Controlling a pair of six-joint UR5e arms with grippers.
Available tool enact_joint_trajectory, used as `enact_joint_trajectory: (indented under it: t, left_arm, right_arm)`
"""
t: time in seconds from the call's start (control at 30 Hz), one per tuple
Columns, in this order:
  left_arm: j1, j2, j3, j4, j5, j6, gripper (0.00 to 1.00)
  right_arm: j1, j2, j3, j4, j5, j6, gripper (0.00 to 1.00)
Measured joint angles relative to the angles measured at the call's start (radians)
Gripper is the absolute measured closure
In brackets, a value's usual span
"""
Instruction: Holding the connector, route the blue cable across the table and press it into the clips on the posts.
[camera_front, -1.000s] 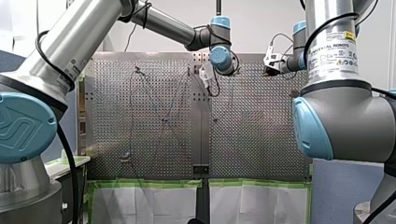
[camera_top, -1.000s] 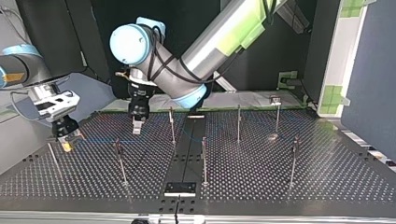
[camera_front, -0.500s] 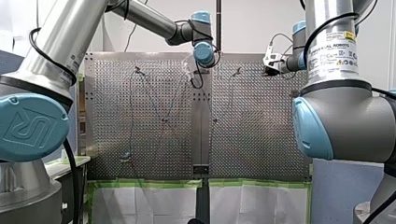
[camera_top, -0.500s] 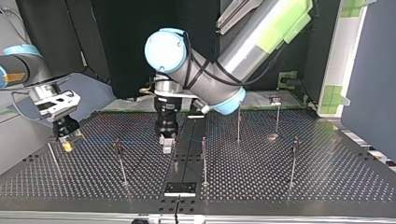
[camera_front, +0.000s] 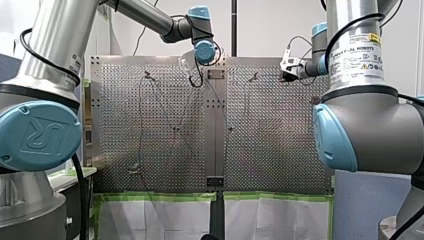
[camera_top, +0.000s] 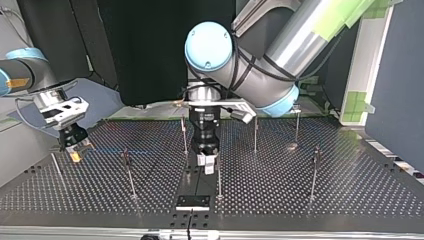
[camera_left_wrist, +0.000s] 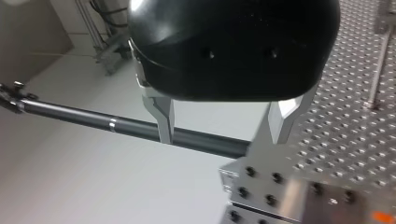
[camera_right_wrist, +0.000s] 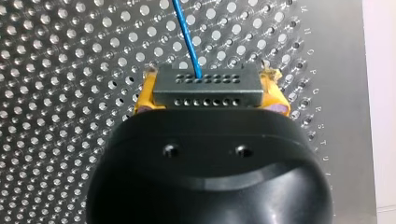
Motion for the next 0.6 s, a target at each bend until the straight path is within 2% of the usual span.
enact_joint_trajectory:
  t: [0.2, 0.6]
  left_arm:
    - [-0.003, 0.040, -0.051, 0.051, 0.002, 0.005, 0.00]
    - [-0.006, 0.046, -0.150, 0.150, 0.016, -0.015, 0.00]
  right_arm:
    - [0.002, 0.000, 0.000, 0.000, 0.000, 0.000, 1.00]
    - [0.005, 0.001, 0.001, 0.000, 0.000, 0.000, 1.00]
